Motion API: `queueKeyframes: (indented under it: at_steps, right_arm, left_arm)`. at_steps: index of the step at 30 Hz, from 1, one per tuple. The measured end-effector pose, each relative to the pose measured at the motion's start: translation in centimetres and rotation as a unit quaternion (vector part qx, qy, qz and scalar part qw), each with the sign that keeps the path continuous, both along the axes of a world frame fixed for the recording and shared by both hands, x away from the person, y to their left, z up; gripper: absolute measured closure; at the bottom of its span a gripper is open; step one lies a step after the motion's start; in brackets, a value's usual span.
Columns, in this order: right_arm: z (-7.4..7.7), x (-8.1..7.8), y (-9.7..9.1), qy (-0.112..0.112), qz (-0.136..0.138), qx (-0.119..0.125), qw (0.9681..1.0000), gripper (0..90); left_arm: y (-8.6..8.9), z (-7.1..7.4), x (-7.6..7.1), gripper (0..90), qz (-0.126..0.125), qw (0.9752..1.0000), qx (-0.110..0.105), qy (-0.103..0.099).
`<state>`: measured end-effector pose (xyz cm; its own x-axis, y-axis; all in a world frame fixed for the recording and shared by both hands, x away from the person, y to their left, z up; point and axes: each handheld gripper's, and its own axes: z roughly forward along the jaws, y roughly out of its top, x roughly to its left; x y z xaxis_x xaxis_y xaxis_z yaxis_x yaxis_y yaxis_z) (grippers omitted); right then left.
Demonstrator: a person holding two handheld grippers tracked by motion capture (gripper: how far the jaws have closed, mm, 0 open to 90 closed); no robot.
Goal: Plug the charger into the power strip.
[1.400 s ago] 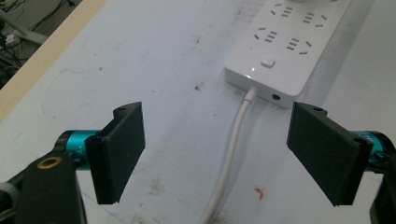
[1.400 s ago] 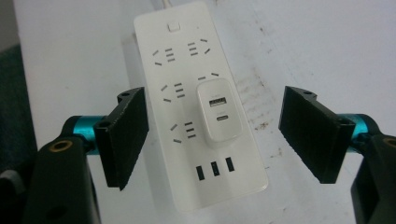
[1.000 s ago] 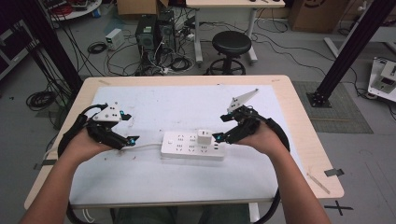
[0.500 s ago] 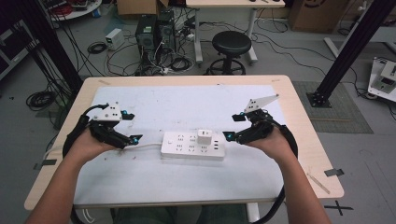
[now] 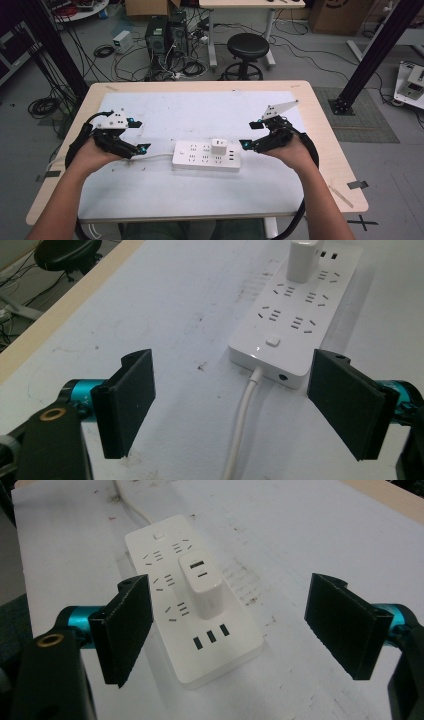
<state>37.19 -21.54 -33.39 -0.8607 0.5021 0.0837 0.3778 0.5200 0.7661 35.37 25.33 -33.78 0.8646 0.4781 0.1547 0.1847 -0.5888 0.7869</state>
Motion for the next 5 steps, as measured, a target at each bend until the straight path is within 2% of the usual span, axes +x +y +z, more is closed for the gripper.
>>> queueKeyframes:
  at_steps: [5]
  right_arm:
    - [-0.03, 0.07, 0.00, -0.002, -0.001, -0.001, 1.0000, 19.9]
  left_arm:
    - [0.02, -0.13, 0.09, 19.4, 0.001, 1.0000, 0.002, 0.001]
